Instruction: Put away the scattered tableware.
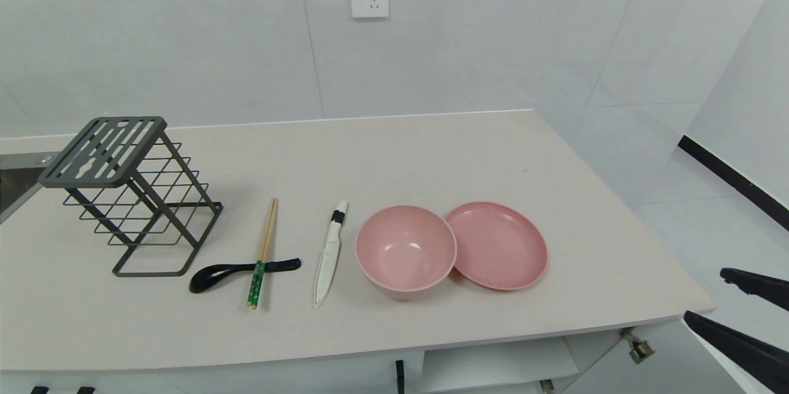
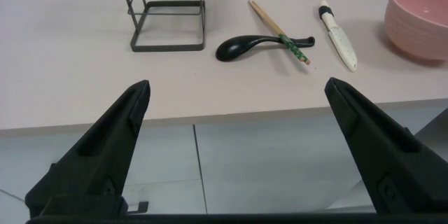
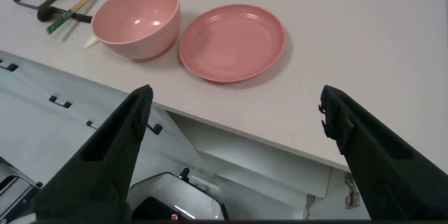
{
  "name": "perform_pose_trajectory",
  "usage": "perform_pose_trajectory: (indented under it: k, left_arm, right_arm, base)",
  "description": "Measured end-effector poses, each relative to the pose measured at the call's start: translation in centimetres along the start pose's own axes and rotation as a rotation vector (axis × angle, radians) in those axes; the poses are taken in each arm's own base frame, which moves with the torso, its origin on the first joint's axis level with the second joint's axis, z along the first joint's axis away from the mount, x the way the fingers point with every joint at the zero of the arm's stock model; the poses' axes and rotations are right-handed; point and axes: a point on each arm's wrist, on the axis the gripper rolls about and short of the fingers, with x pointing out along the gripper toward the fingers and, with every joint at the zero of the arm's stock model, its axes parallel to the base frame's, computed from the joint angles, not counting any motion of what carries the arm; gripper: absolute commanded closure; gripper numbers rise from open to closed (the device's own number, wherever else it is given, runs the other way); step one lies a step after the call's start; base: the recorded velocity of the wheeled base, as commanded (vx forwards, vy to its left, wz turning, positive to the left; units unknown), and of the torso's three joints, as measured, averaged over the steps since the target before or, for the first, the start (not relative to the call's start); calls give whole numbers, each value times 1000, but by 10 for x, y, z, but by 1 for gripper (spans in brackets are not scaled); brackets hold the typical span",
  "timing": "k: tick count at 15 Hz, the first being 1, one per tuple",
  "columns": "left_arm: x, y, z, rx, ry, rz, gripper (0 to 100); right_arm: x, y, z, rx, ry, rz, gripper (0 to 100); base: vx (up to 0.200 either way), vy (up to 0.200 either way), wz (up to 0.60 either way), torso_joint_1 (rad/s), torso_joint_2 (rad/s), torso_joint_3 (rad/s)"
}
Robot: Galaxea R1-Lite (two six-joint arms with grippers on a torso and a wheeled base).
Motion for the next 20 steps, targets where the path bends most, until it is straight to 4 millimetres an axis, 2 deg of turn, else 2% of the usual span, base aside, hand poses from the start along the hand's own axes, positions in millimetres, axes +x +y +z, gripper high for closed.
perform_pose_trajectory:
  k: [10, 17, 20]
  left_arm:
    - [0, 0, 0, 0, 0, -1, 0]
    - [0, 0, 0, 0, 0, -1, 0]
    - [0, 0, 0, 0, 0, 0, 0]
  right_arm:
    - [59, -8, 1, -51, 117, 123, 0]
    - [90, -14, 1, -37, 197, 123, 0]
    - [105, -19, 3, -42, 208, 69, 0]
  base:
    - [0, 0, 0, 0, 0, 0]
    - [0, 0, 0, 0, 0, 0]
    - [0, 0, 0, 0, 0, 0]
